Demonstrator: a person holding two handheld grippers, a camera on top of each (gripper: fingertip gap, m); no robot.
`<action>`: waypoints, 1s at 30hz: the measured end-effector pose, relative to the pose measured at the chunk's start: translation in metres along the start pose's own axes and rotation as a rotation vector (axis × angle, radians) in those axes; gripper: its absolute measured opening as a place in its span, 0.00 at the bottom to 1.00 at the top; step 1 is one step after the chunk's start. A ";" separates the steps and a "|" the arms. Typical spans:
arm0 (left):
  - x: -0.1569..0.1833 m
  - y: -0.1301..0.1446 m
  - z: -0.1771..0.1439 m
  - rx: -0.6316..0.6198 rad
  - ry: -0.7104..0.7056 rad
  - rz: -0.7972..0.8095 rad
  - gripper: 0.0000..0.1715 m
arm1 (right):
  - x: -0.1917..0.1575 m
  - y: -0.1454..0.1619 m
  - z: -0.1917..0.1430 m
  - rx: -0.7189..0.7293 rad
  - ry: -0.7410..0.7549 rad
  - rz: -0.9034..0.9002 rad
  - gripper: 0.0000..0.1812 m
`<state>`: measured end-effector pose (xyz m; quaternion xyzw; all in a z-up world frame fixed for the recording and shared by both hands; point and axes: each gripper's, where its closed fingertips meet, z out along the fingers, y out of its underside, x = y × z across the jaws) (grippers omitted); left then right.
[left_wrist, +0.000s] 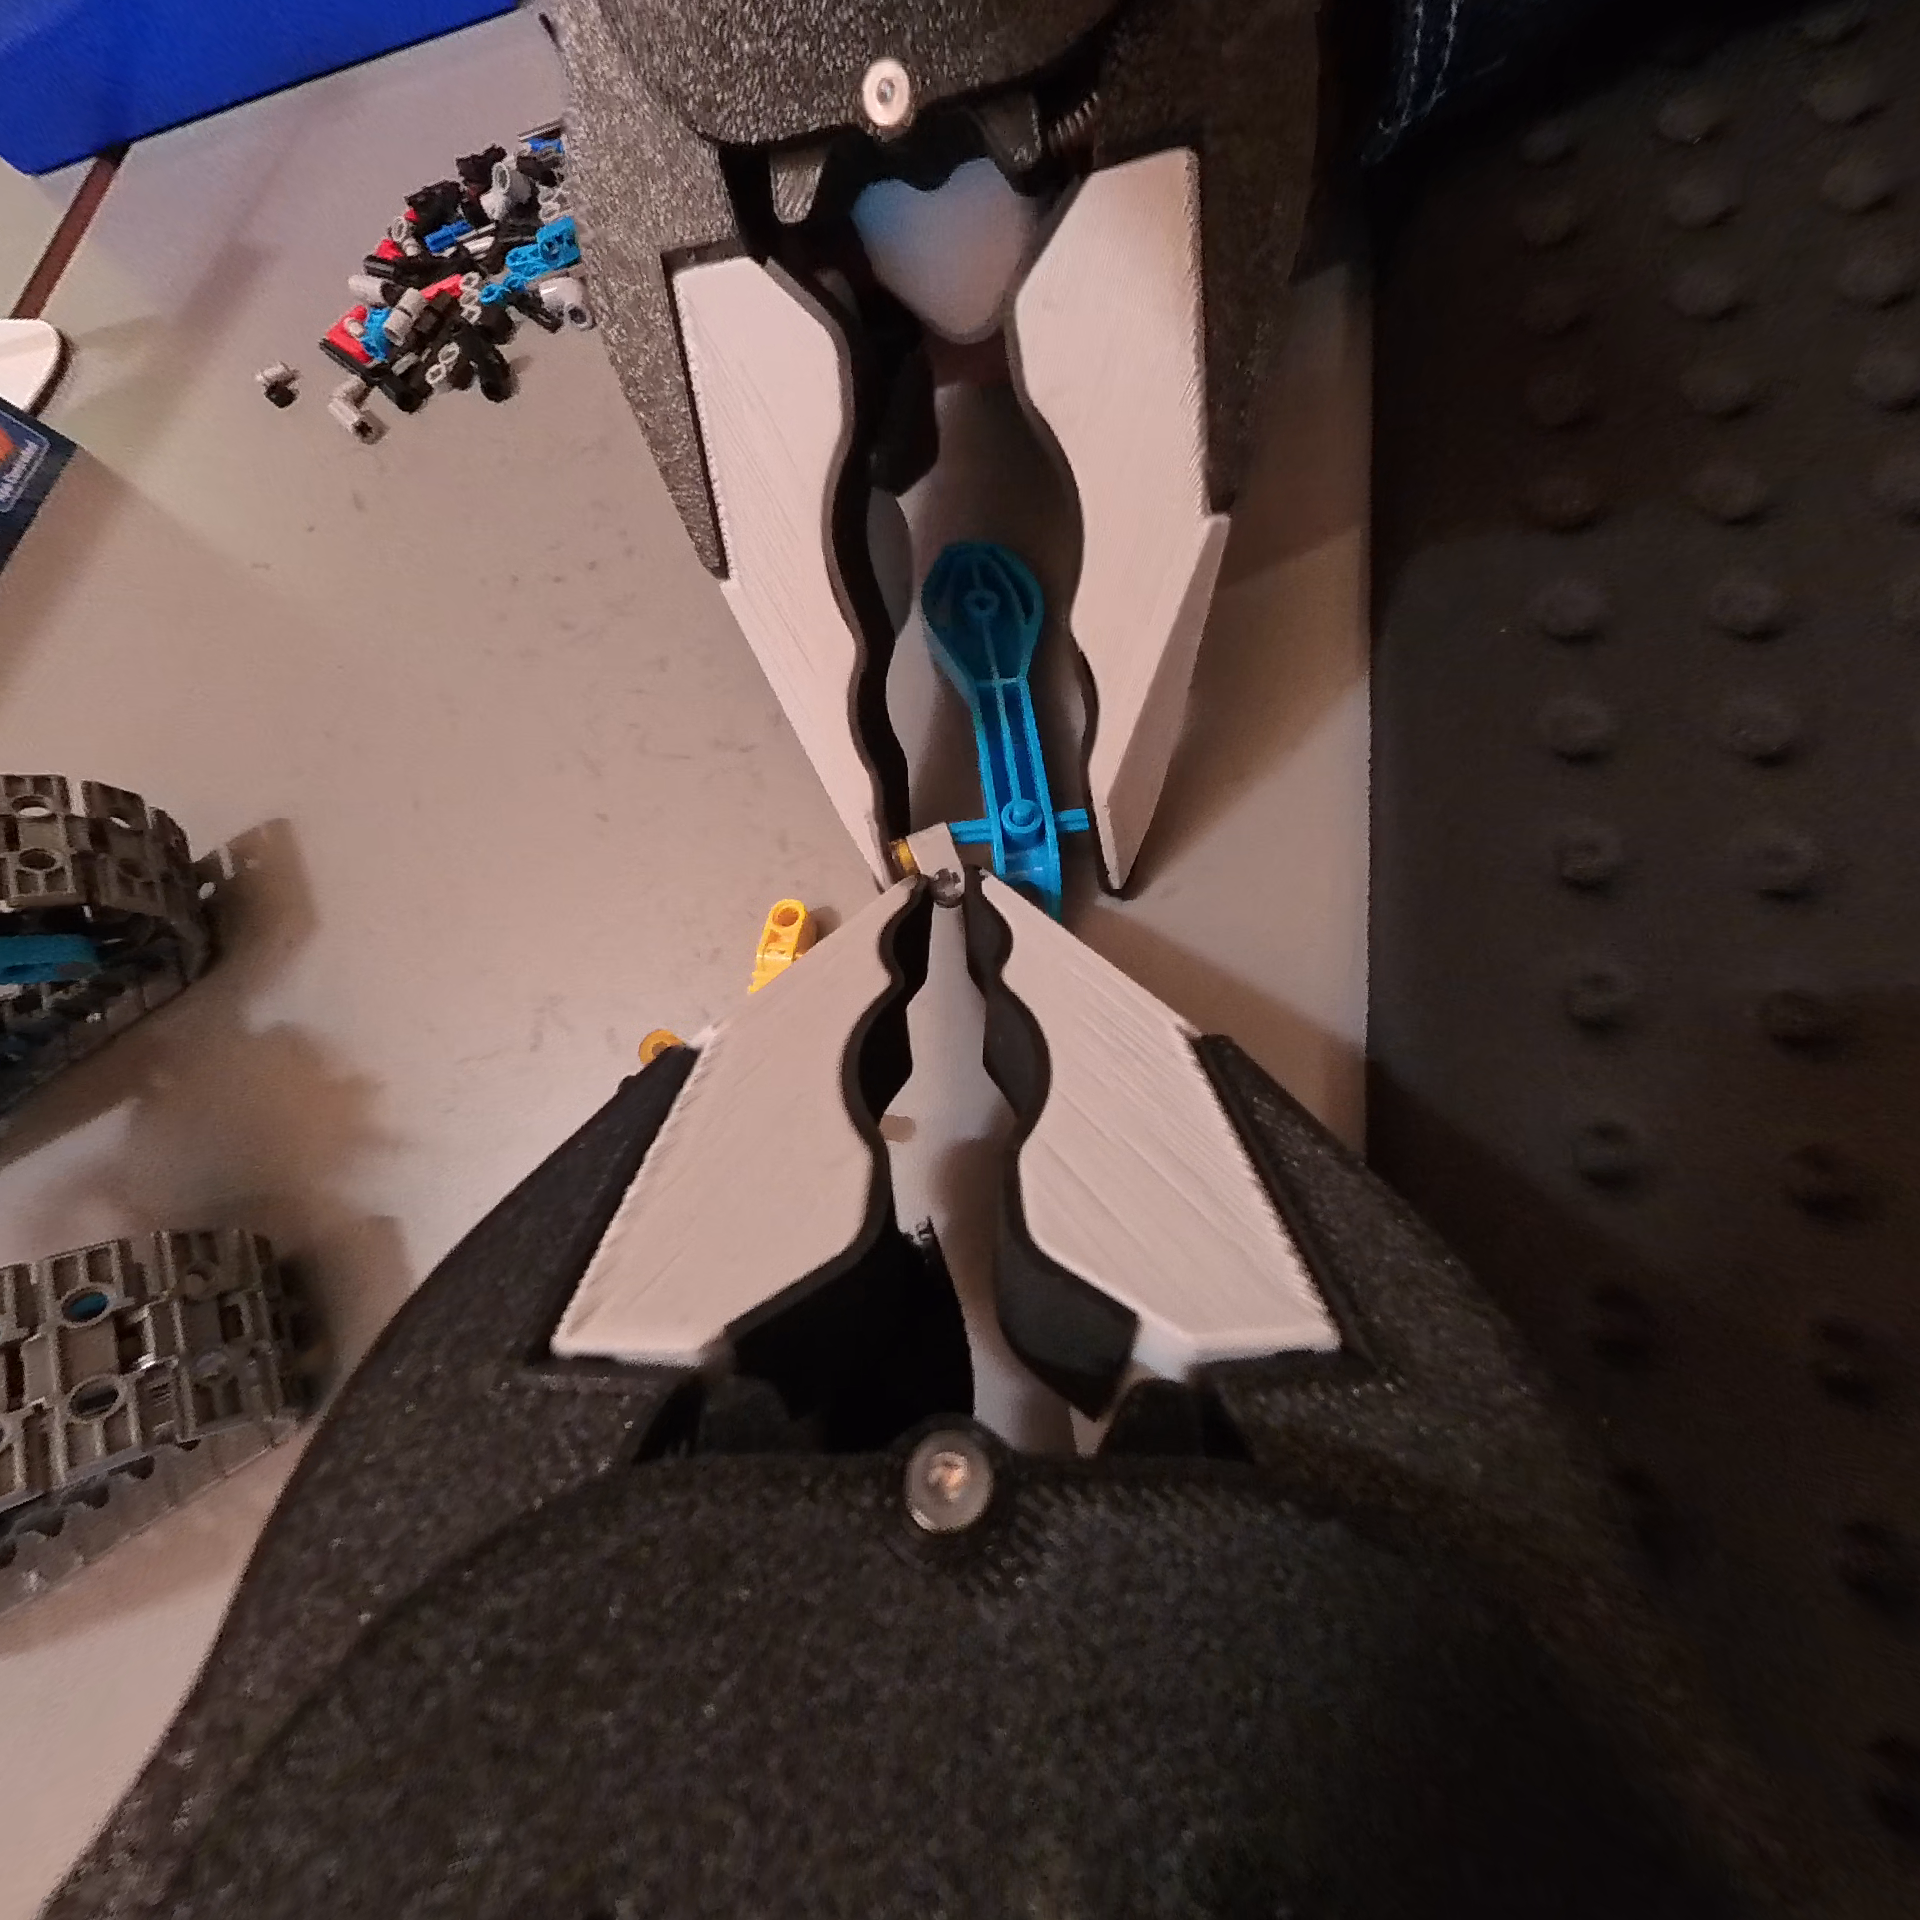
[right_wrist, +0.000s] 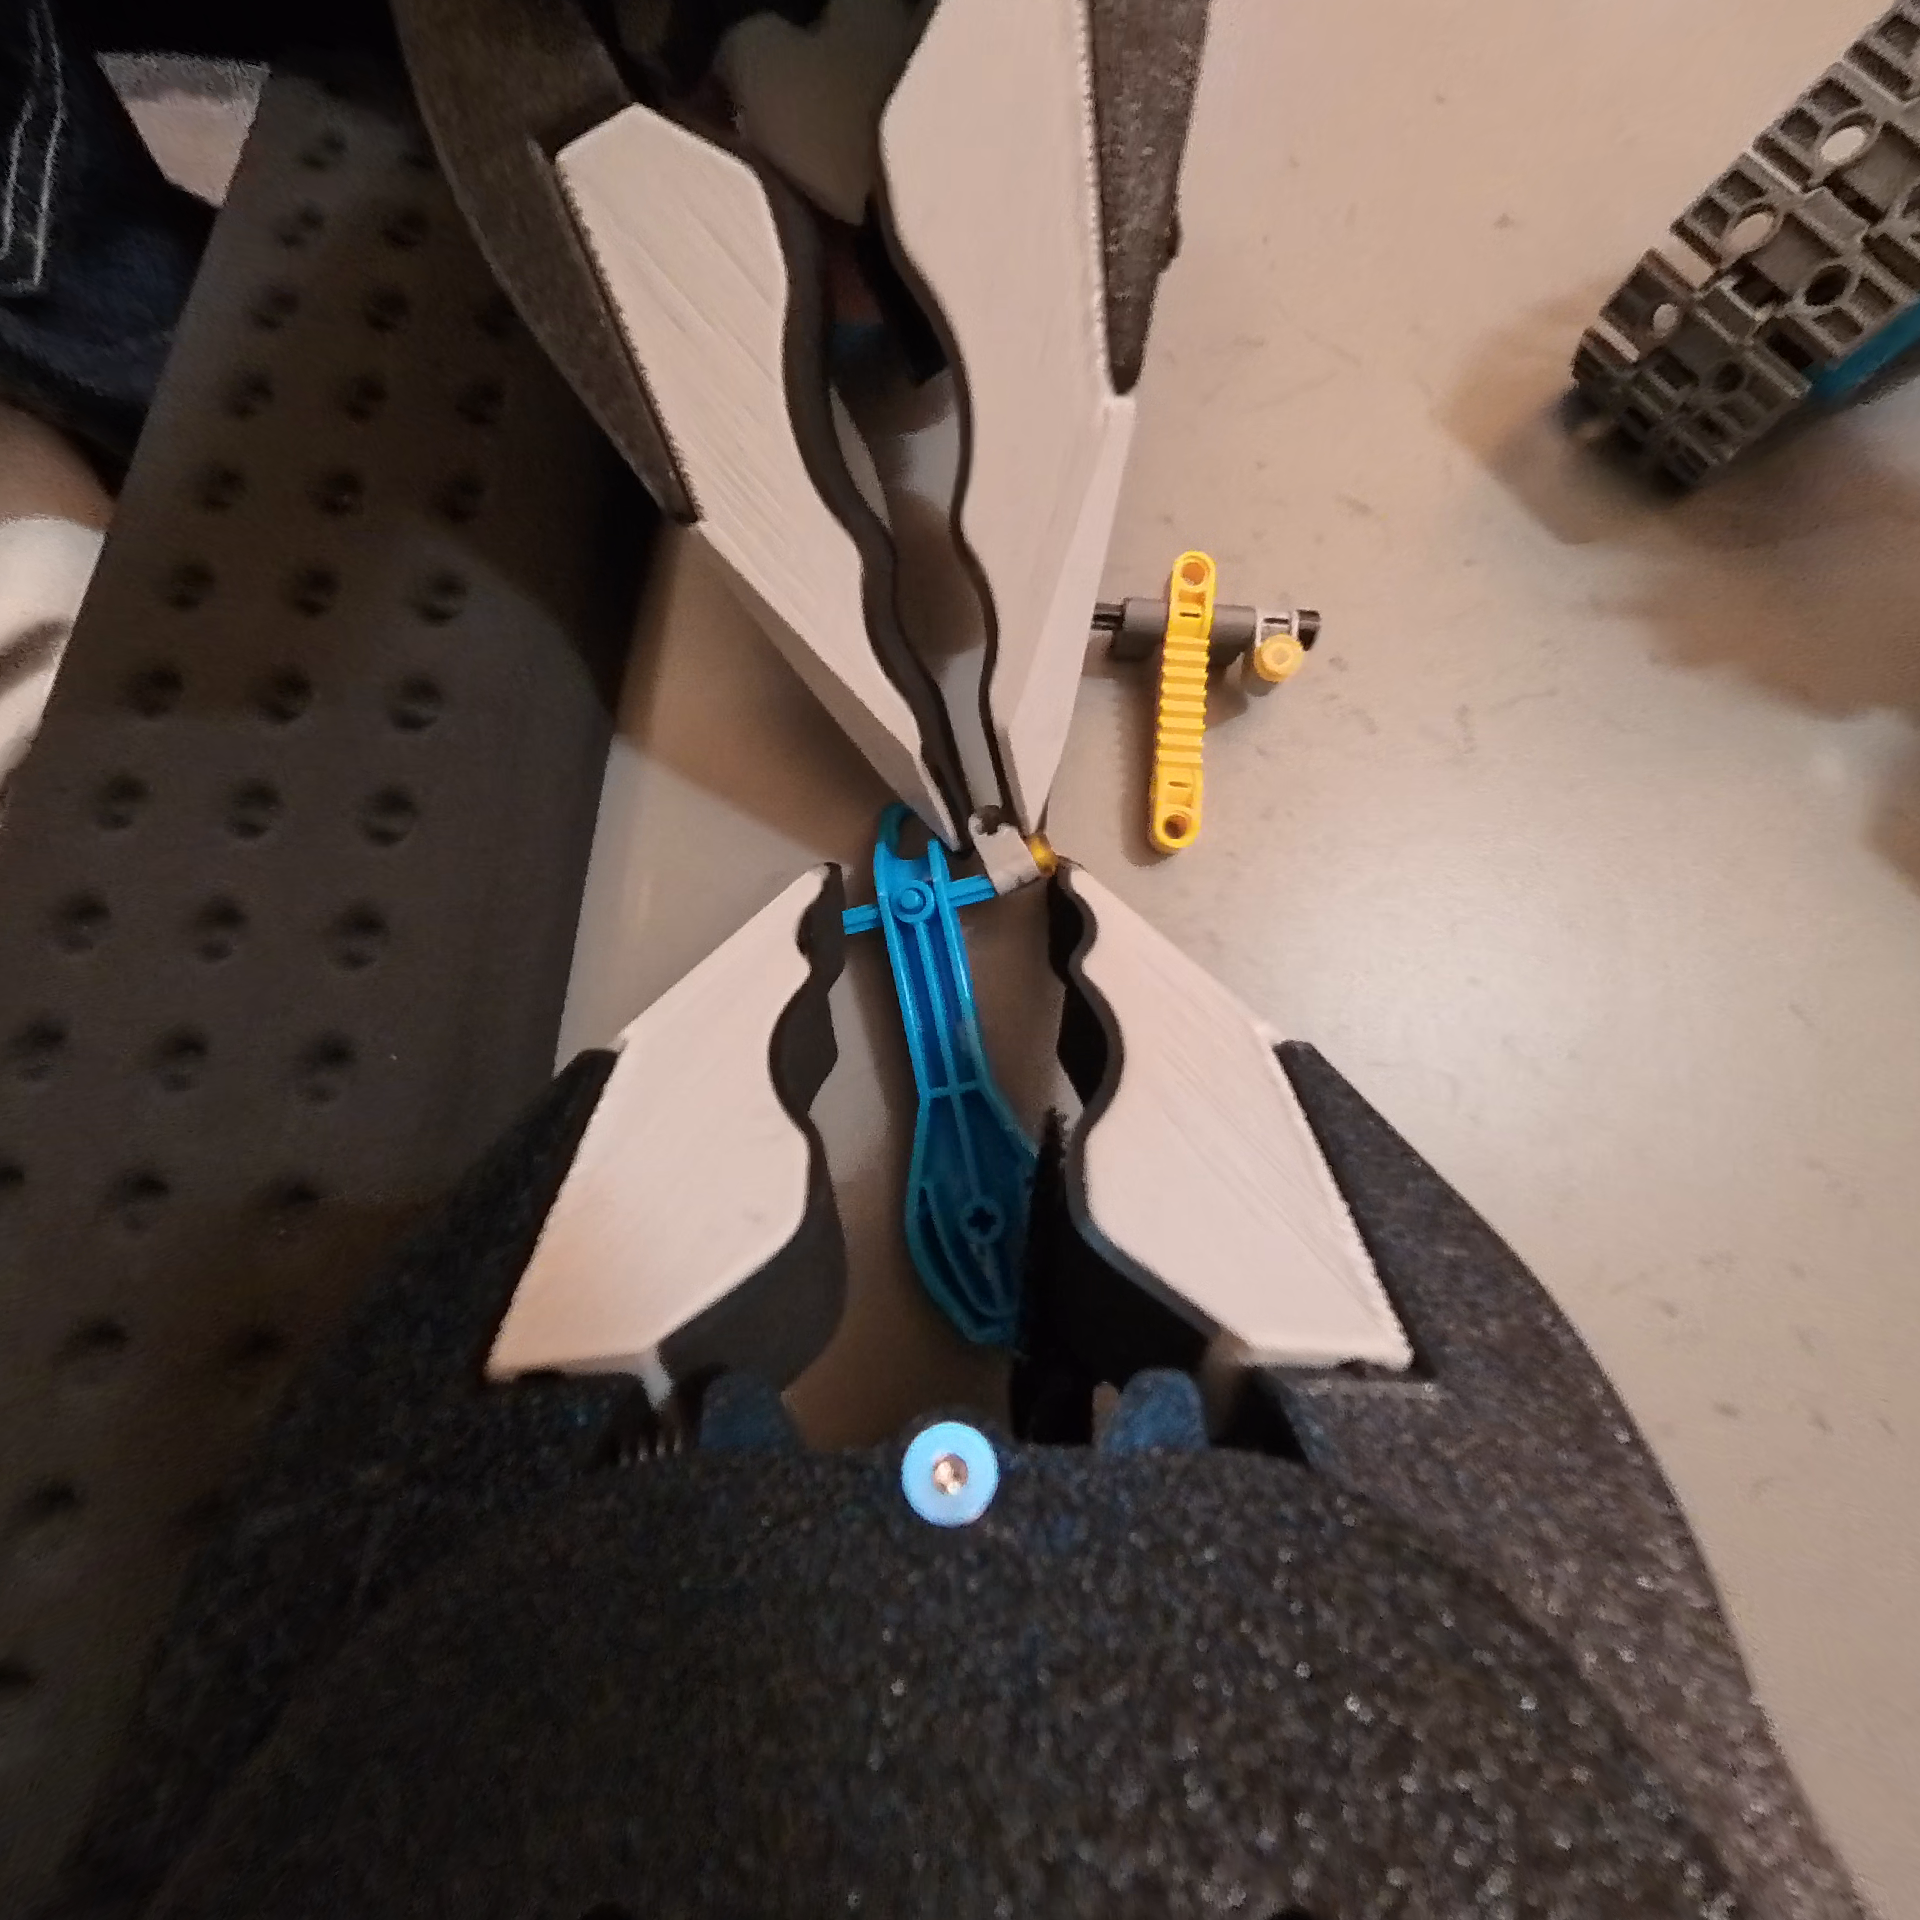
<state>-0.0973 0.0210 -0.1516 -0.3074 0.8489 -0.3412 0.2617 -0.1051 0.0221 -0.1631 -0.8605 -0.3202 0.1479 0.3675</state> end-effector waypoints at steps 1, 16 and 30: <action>-0.002 0.001 0.001 -0.008 -0.019 0.018 0.03 | 0.001 0.000 0.000 0.001 0.003 0.013 0.21; -0.024 -0.027 -0.026 0.094 -0.317 0.309 0.03 | 0.021 -0.045 -0.043 0.399 -0.186 0.517 0.12; -0.040 -0.041 -0.036 0.239 -0.260 -0.074 0.04 | 0.033 -0.063 -0.057 0.514 -0.063 0.447 0.03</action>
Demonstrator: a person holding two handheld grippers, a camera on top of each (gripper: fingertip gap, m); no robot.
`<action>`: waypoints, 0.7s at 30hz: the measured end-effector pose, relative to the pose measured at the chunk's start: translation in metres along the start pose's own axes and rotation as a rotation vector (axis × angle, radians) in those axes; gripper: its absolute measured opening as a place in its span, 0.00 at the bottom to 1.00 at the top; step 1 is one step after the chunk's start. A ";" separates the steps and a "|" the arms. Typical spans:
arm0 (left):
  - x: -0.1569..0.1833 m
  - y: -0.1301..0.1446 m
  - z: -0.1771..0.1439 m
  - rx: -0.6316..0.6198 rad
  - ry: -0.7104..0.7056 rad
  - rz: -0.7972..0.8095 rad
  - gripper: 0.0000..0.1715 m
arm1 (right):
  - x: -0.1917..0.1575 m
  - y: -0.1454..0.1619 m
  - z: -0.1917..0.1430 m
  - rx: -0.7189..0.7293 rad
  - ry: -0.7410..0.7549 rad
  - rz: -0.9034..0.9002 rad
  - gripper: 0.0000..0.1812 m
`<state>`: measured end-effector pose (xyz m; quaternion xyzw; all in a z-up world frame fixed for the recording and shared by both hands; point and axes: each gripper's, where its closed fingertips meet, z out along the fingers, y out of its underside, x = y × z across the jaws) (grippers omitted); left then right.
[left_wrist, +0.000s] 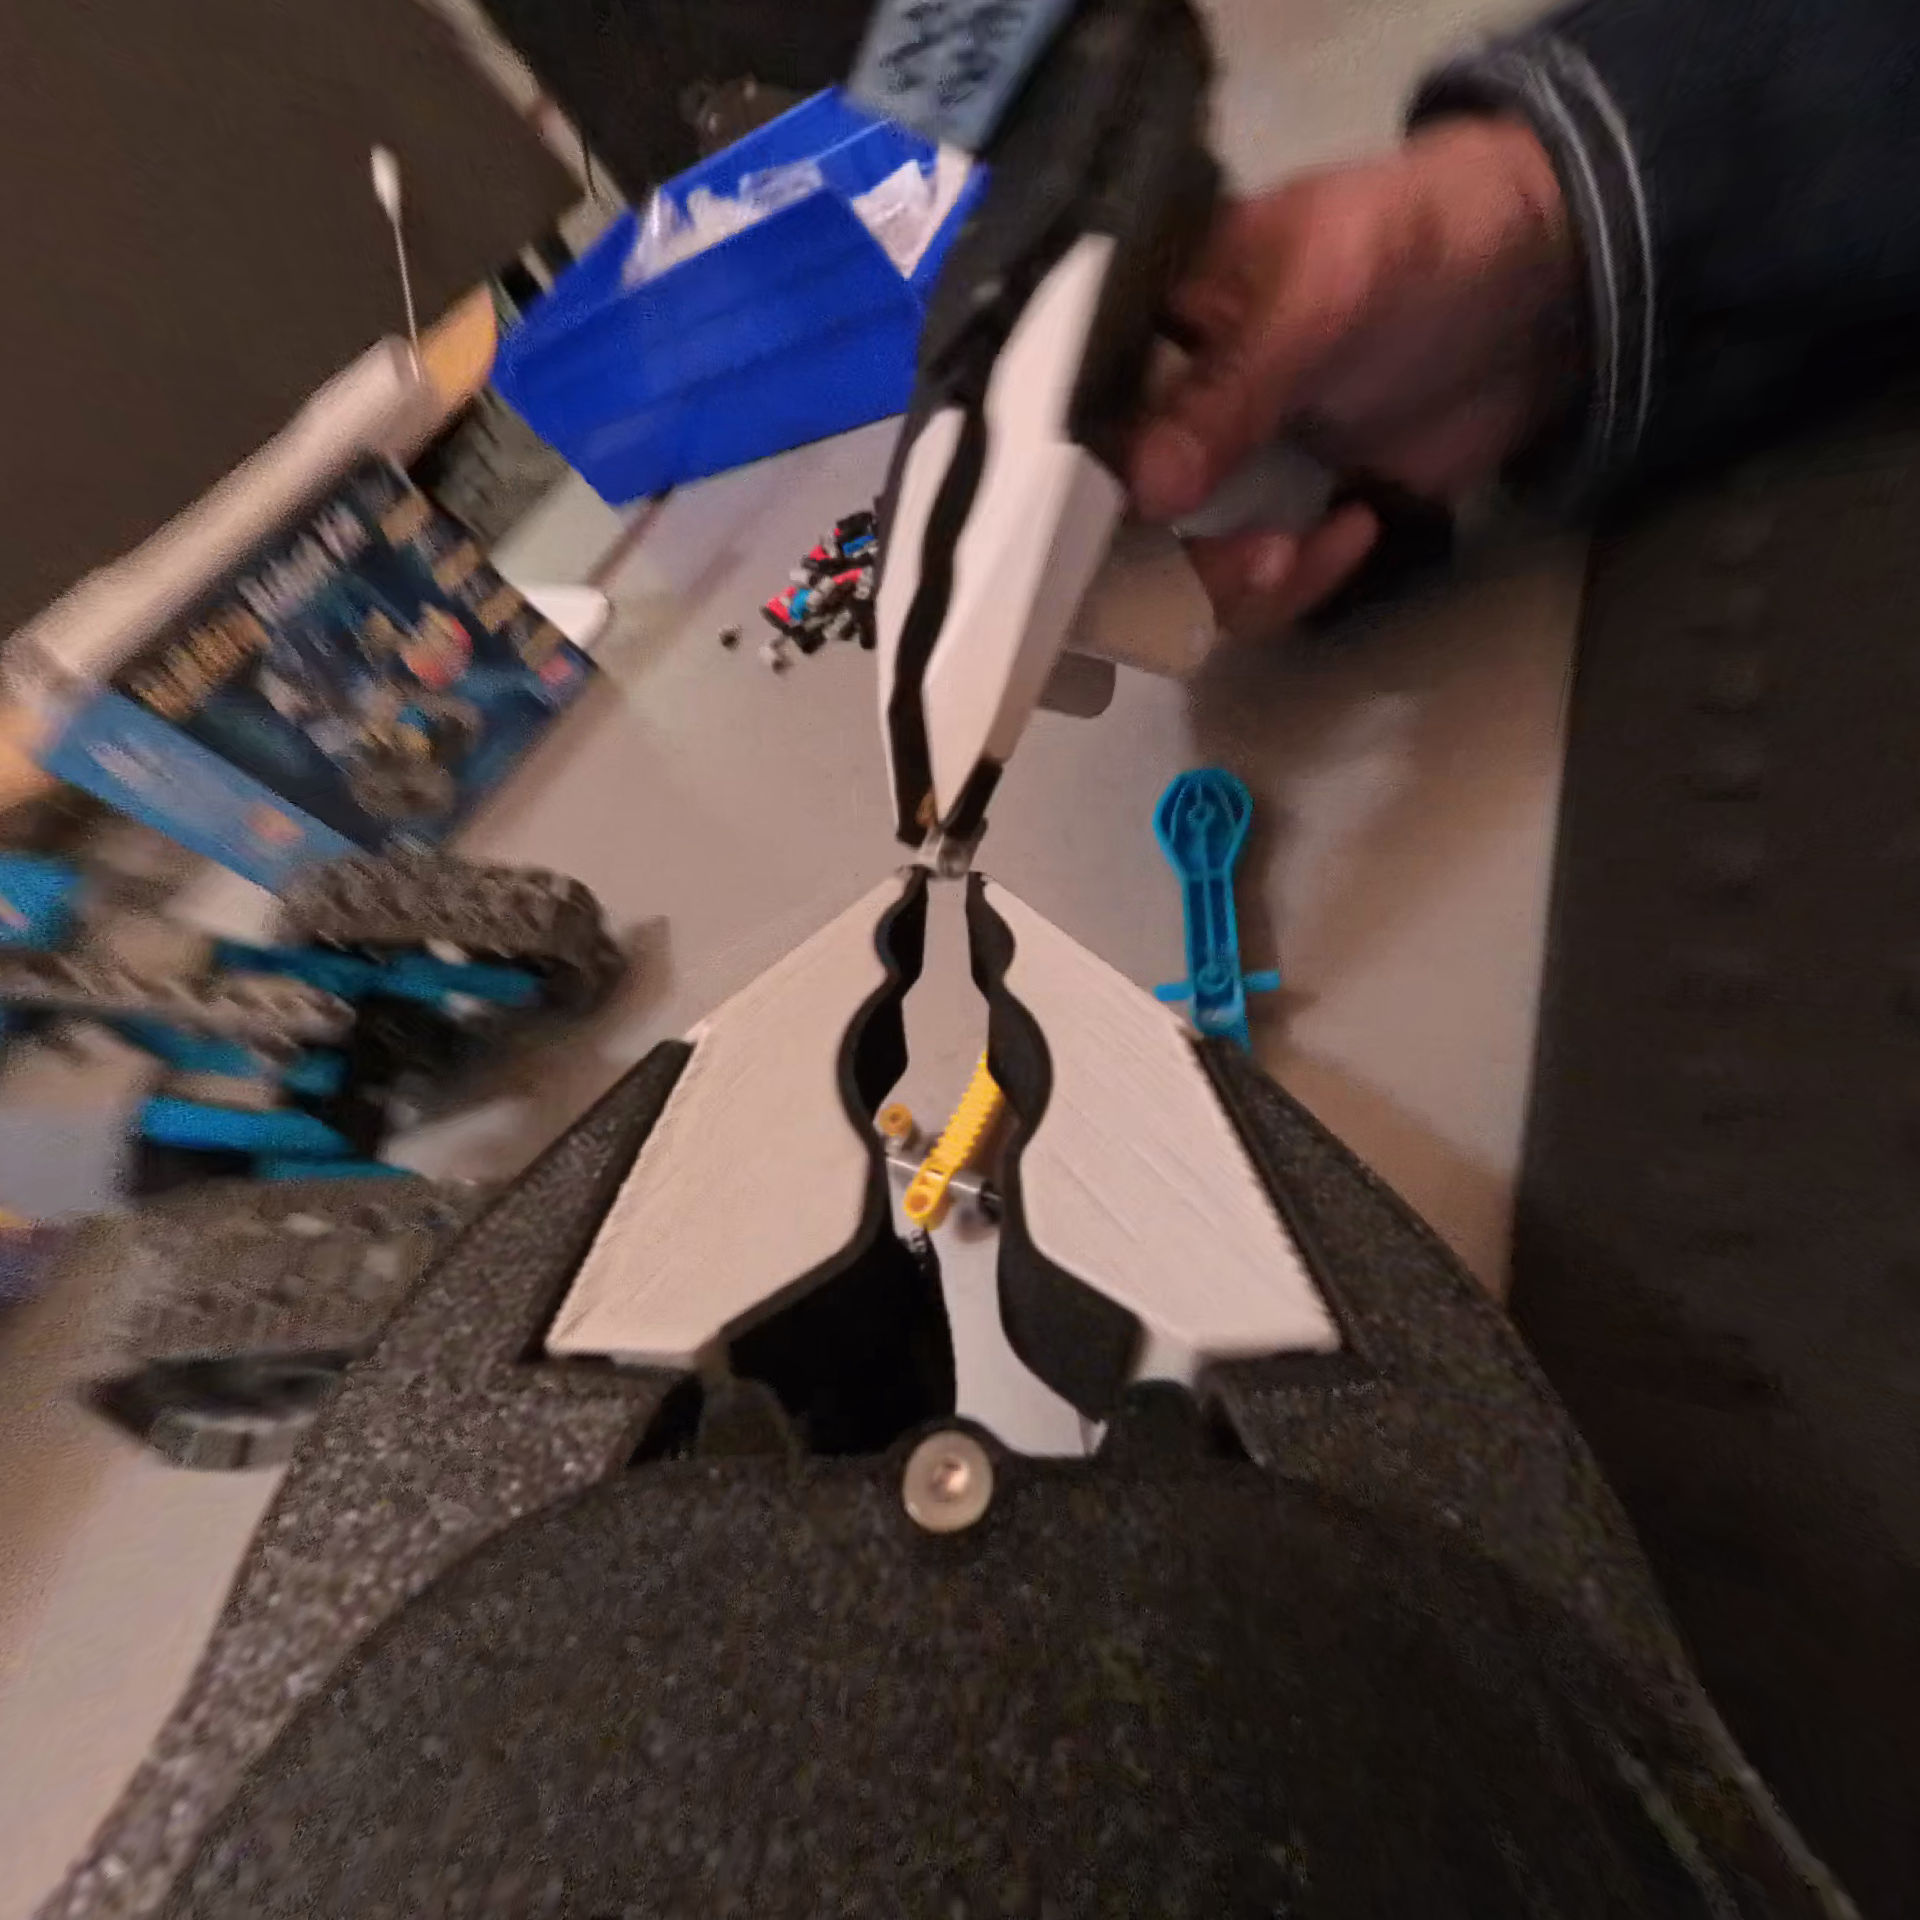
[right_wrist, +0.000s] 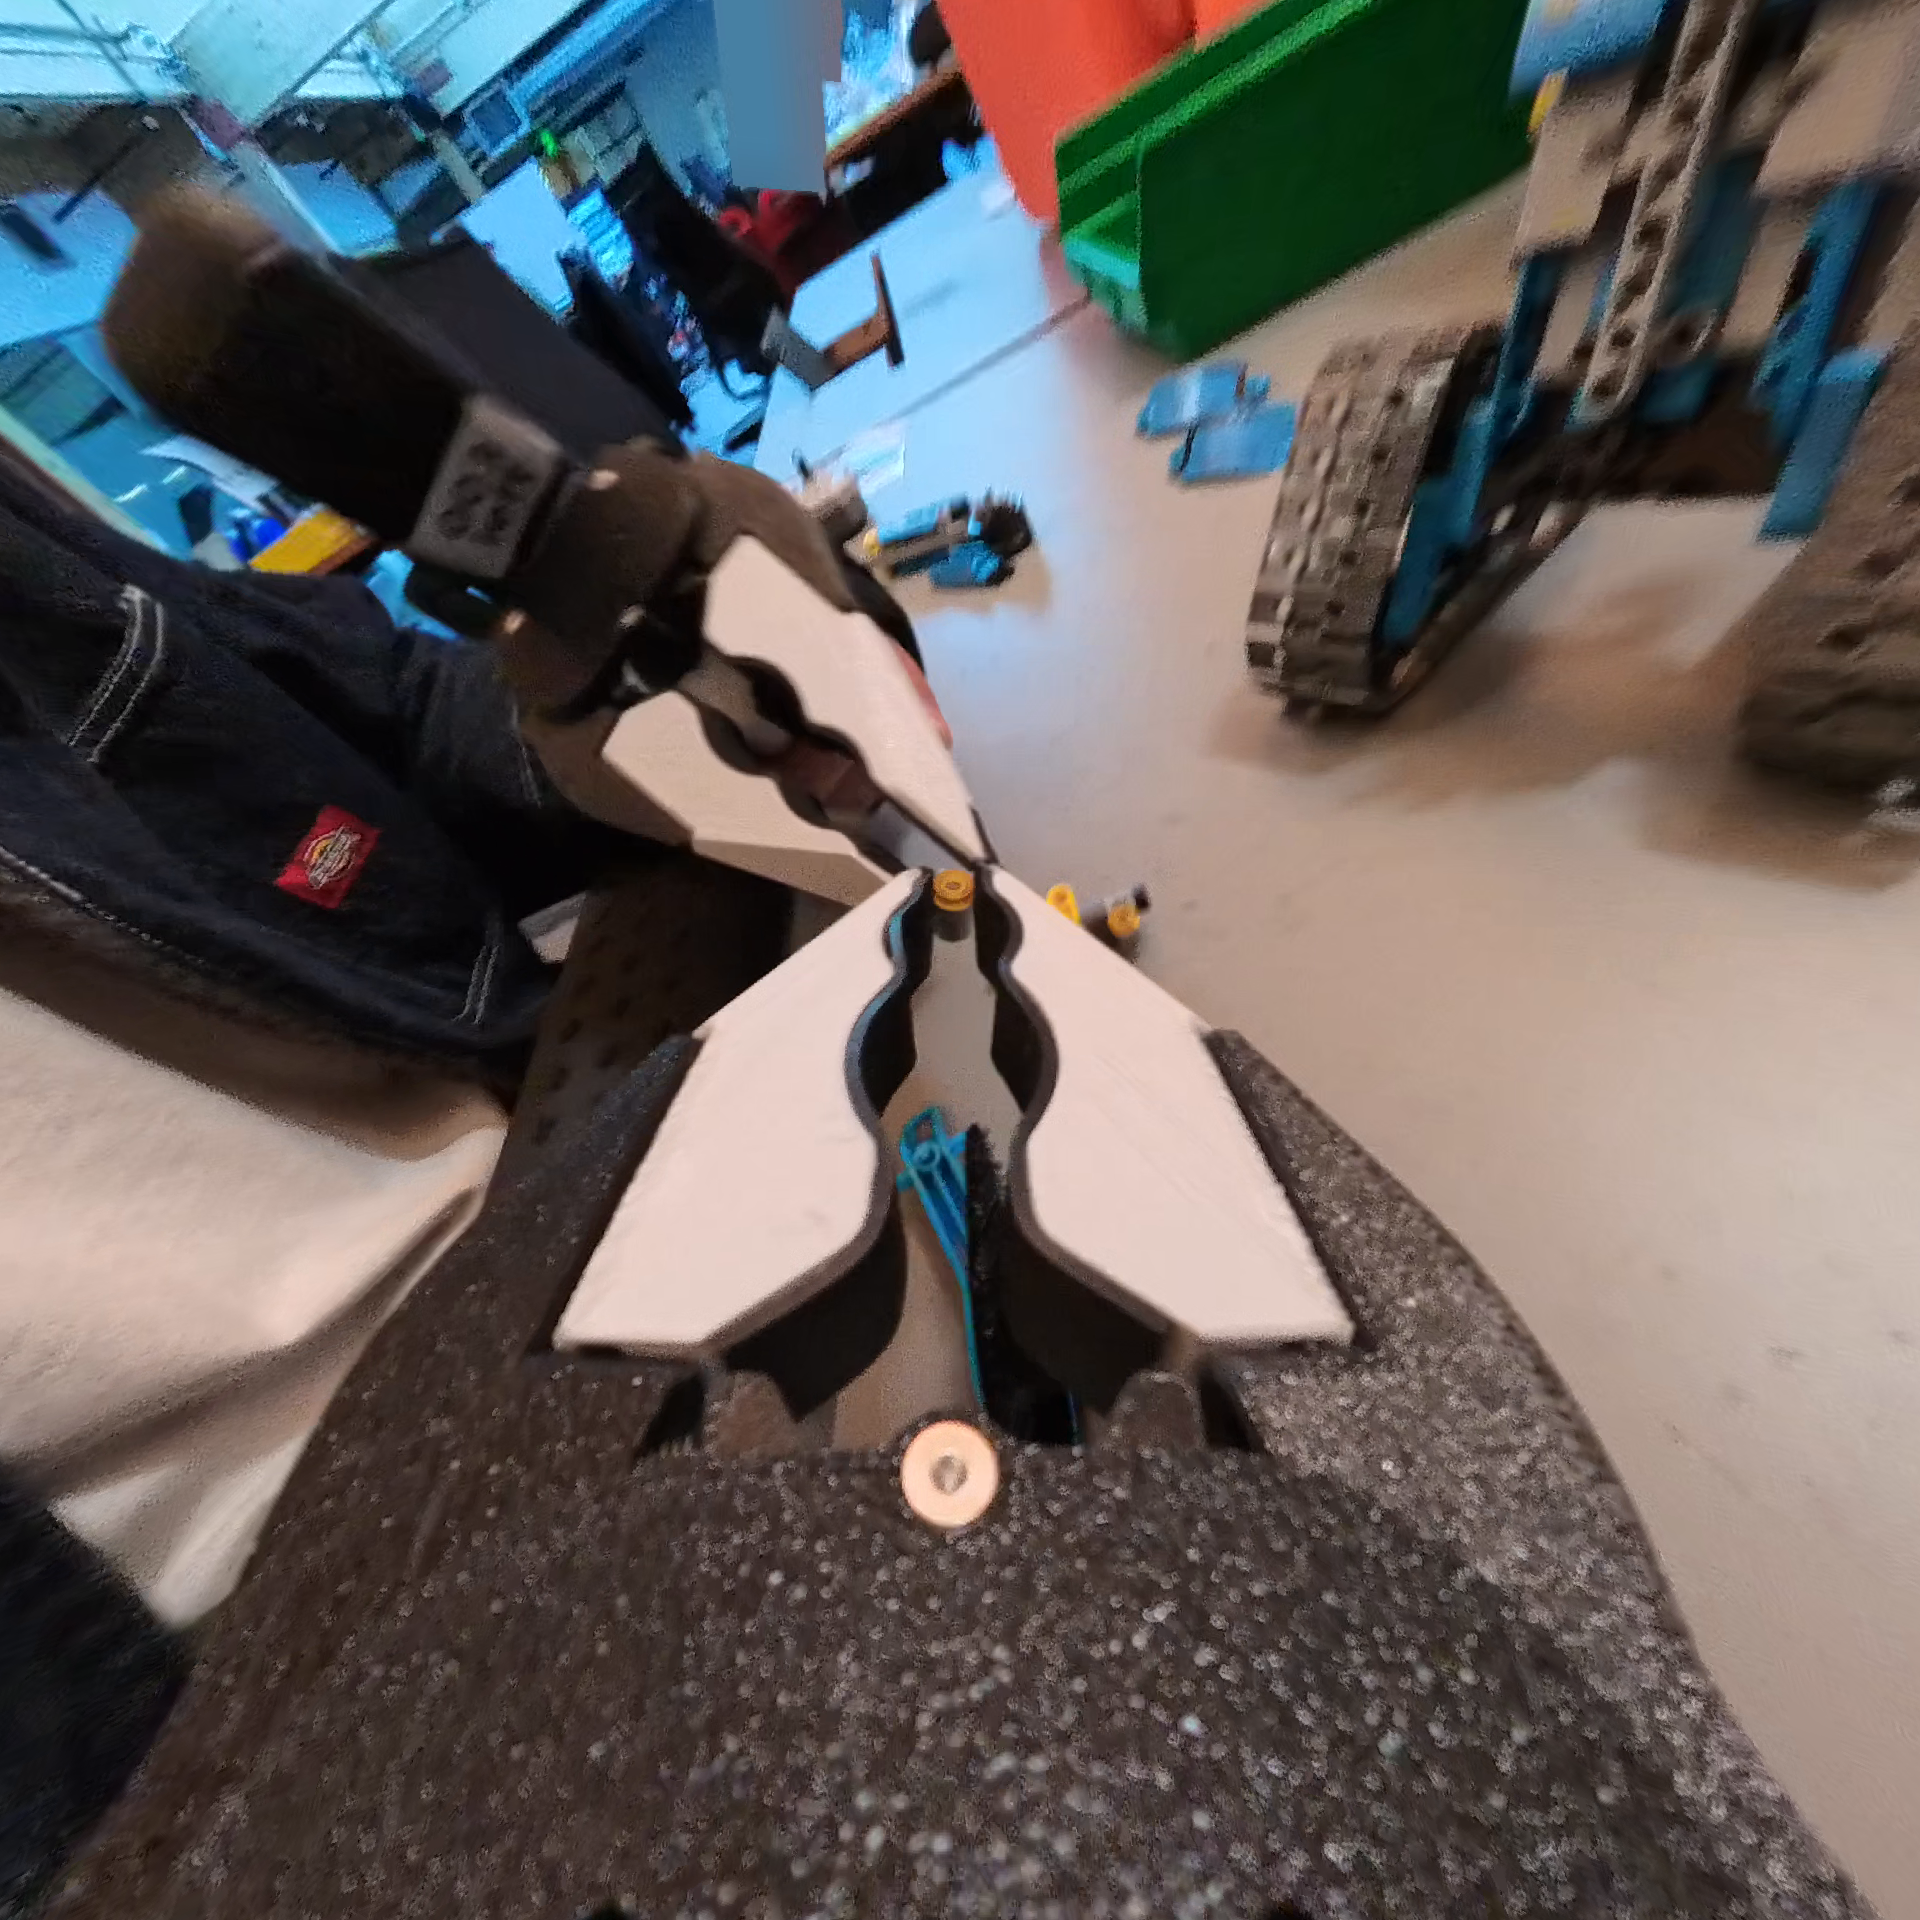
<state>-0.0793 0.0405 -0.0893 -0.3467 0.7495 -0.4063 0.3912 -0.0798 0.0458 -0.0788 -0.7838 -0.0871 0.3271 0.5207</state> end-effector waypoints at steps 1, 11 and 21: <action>-0.001 -0.006 -0.002 0.039 0.072 -0.163 0.06 | -0.003 -0.009 -0.003 0.048 0.004 -0.029 0.03; -0.006 -0.054 -0.028 0.358 0.379 -0.644 0.07 | -0.034 -0.043 -0.005 0.249 -0.128 -0.049 0.03; -0.017 -0.045 -0.023 0.295 0.112 -0.377 0.04 | -0.023 -0.047 0.001 0.290 -0.186 0.181 0.03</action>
